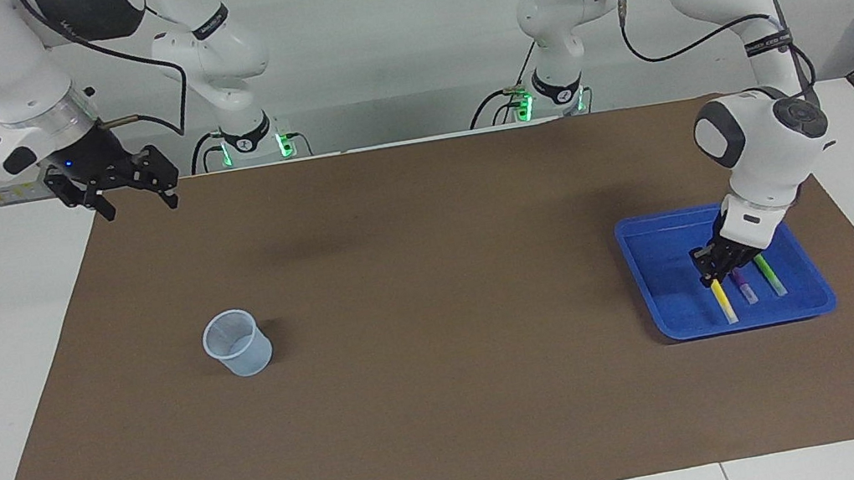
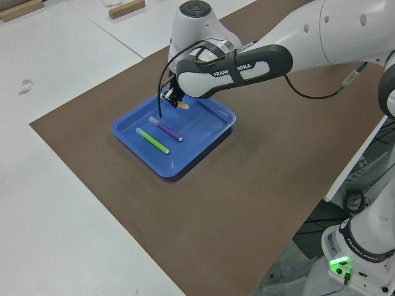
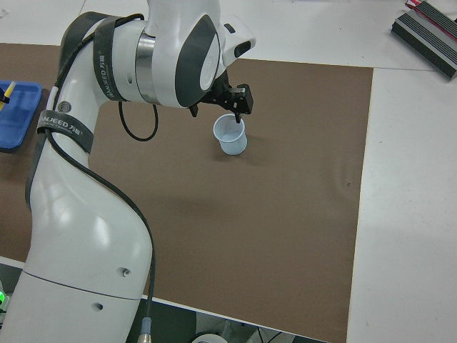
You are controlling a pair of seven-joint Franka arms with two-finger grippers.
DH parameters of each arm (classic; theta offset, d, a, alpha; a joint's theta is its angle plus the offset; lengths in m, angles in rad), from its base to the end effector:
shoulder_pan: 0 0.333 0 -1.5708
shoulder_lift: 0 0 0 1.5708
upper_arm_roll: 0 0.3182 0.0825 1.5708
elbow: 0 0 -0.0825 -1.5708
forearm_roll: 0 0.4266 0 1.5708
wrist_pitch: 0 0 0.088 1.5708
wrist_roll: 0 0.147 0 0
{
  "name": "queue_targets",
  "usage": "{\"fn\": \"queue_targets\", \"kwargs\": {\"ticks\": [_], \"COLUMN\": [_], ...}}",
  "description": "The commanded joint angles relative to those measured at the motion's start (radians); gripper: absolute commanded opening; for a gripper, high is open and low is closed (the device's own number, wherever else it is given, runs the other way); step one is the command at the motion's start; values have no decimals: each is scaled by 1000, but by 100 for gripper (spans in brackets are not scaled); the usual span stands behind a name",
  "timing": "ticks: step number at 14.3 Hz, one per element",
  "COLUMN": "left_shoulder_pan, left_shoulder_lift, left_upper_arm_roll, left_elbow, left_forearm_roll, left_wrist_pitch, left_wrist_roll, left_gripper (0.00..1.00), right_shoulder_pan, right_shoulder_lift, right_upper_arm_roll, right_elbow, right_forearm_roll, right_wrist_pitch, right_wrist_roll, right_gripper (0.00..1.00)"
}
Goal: Right arm passes pens to left for tray arrangement
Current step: 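Lower the yellow pen into the tray beside the purple pen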
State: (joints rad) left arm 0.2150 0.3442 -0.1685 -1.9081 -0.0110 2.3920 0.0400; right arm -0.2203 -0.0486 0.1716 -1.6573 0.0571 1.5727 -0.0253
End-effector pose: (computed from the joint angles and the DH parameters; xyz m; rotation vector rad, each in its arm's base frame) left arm 0.6754 0.0340 0.2699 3.0754 0.0428 0.2264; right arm 0.5790 -0.0180 0.5708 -3.0908 0.0385 0.0539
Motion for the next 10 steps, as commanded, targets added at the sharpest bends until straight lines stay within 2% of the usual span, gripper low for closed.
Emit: {"fn": "queue_targets", "kwargs": {"ticks": [1,4,10], "left_shoulder_pan": [12,12,14], "left_shoulder_lift": [-17,-25,-36], "left_upper_arm_roll": [3,3,4], "left_elbow": [-26,-19,-64], "left_forearm_roll": [22,22,22], "left_wrist_pitch": [-13,-54,-27], "left_wrist_roll": [9,11,14], "left_gripper": [0,0,0], "right_shoulder_pan": [-4,-4,-5], "right_shoulder_lift": [-25,-27,-33], "right_upper_arm_roll": [2,2,2], "right_elbow": [-22,-22,-30], "right_forearm_roll": [3,3,3], "right_wrist_pitch": [-23,-23,-19], "right_wrist_roll": [-40,-42,-36], "right_gripper": [100,100,100]}}
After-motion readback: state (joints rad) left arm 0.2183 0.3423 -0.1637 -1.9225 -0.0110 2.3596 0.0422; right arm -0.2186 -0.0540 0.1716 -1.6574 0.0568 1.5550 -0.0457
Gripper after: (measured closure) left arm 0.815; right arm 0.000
